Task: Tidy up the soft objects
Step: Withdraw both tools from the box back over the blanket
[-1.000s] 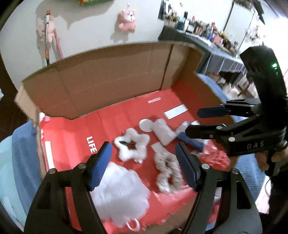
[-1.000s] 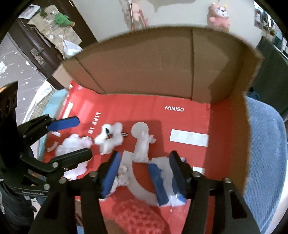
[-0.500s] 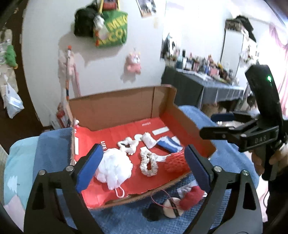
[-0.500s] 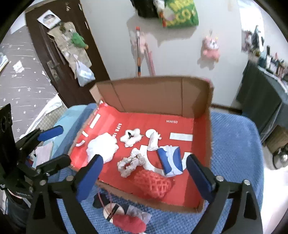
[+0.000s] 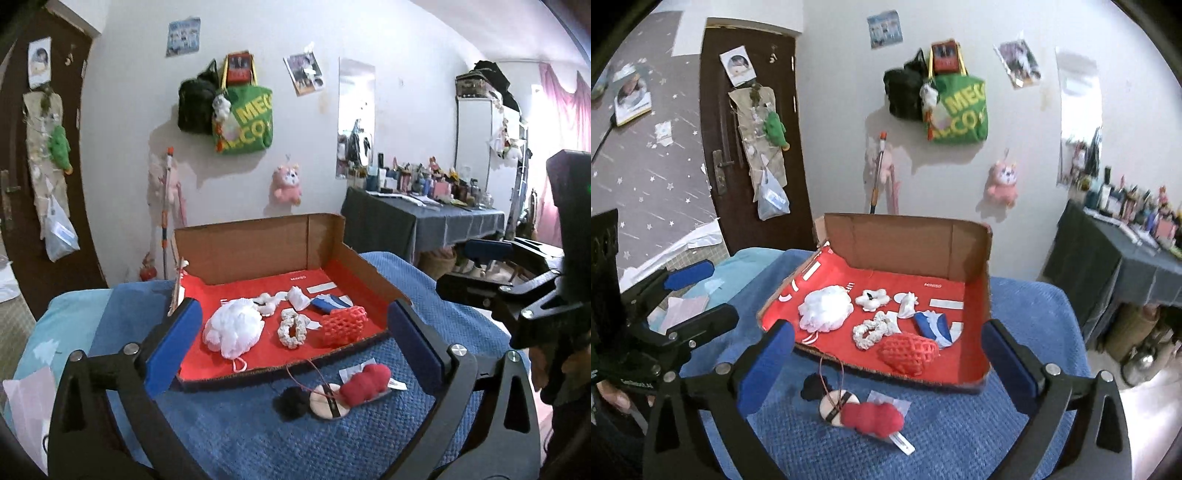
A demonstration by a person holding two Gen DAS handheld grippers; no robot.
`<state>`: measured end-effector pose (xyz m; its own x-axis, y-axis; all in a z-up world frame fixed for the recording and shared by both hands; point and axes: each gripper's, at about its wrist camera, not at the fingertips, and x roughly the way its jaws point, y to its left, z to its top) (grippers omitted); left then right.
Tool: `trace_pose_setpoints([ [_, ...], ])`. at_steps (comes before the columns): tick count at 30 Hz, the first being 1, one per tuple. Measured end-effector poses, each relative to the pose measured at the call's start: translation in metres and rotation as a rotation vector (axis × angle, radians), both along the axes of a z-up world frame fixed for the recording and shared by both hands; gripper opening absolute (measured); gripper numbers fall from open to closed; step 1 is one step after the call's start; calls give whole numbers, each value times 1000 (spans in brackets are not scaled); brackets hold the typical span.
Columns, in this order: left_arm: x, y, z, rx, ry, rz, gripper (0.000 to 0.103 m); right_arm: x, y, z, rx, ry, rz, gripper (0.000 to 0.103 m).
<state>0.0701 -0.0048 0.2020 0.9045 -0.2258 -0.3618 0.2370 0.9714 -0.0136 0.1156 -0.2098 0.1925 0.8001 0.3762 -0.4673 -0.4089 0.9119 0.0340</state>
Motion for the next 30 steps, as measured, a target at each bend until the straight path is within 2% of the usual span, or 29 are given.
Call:
trace_pose_setpoints([
  [4, -22, -3, -16, -10, -28, 42, 103, -30, 0, -13, -2, -56, -31, 103],
  [9, -39, -6, -41, 3, -46, 100, 103, -54, -6, -34, 10, -81, -75, 103],
  [16, -48, -4, -77, -11, -28, 137, 103, -79, -11, -73, 8, -112, -173, 103],
  [21, -49, -6, -104, -9, 29, 143, 103, -90, -12, -99, -8, -136, -217, 103],
  [30, -41, -2, -133, -24, 111, 160, 103, -83, -18, -142, 27, -35, -239, 103],
])
